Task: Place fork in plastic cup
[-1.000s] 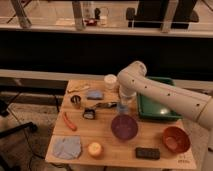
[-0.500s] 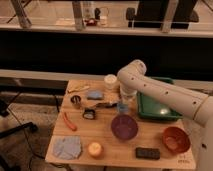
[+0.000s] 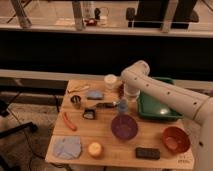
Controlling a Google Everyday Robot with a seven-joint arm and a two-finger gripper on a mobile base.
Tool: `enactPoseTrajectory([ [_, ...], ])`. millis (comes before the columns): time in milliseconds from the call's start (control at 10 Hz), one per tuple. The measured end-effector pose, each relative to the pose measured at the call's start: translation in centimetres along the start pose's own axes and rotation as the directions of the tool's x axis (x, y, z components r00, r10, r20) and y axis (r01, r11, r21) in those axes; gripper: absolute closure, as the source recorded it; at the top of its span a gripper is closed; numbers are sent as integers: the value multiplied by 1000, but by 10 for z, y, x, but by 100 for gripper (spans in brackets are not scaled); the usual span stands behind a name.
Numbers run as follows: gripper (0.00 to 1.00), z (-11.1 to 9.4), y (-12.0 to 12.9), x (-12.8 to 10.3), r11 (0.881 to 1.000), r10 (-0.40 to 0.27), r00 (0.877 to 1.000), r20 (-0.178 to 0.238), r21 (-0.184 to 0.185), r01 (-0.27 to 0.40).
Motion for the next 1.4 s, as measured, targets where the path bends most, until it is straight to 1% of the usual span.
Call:
enactPoseTrajectory([
  [400,100,10,-9,1,1000,6,1000,-6,-13,-6],
  [700,100,17,-13,-2,1000,6,1000,-7,-21,-6],
  [1400,100,26,-13,1,999,21,1000,-11,-32,-22],
])
